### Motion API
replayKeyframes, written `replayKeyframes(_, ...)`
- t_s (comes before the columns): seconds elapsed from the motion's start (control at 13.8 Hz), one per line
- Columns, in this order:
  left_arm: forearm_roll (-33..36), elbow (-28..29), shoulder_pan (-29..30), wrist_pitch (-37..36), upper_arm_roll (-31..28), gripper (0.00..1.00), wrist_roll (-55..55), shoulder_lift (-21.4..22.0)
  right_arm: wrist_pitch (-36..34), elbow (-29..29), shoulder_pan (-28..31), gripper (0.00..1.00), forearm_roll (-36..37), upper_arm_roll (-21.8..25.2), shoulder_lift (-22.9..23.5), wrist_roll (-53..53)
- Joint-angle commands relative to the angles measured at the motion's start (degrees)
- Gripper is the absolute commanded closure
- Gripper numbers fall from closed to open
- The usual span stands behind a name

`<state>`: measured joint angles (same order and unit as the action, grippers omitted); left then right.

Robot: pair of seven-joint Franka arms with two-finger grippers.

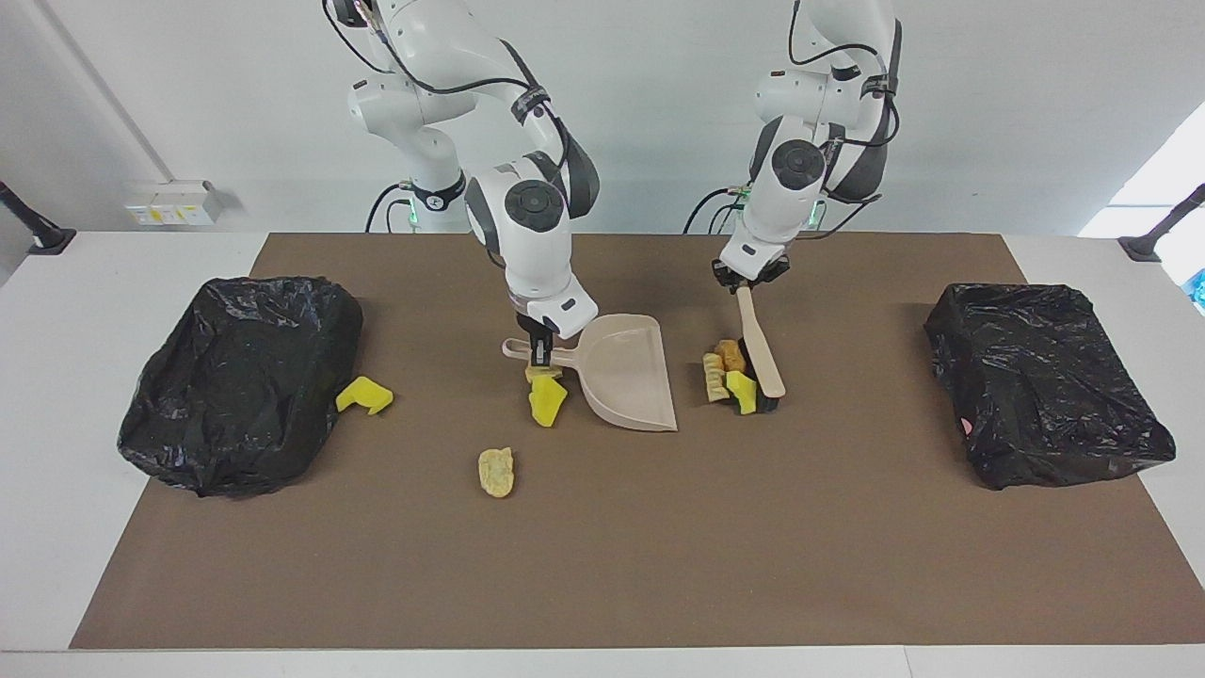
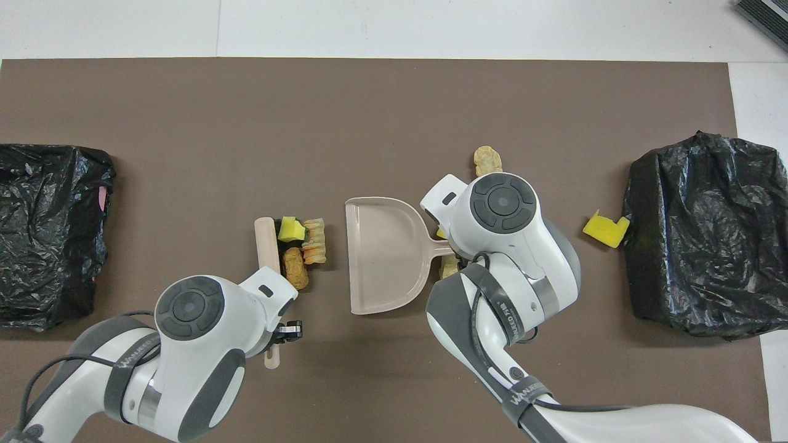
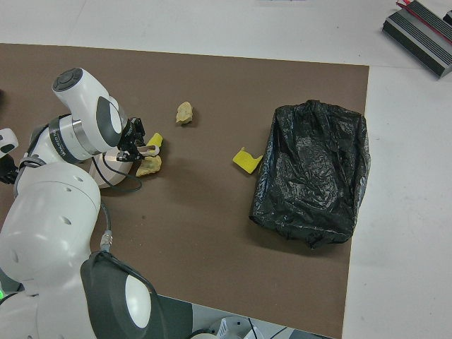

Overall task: Sweep and dump trash in bin
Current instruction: 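Sweep the trash pieces into the dustpan with the left gripper's brush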

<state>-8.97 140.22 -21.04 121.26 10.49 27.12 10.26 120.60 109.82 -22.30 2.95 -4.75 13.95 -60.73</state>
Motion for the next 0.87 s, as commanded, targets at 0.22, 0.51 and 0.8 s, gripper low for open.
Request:
replayKeyframes(0.22, -5.6, -1.1, -11.4, 4.2, -0.7, 1.0, 5.8, 0.5, 1.1, 1.2, -0.3, 1.0, 0.4, -0.2, -0.5, 3.0)
replayKeyframes(0.51, -5.6, -6.0, -11.3, 3.1, -1.0, 1.0, 7.6, -1.1, 1.2, 1.2, -0.3, 1.0, 0.4, -0.2, -0.5, 3.1)
replayKeyframes(0.8, -5.3, -11.3, -3.0, -6.0, -1.3, 1.0, 6.8, 0.7, 1.1, 1.2, -0.3, 1.0, 0.4, -0.2, -0.5, 3.1)
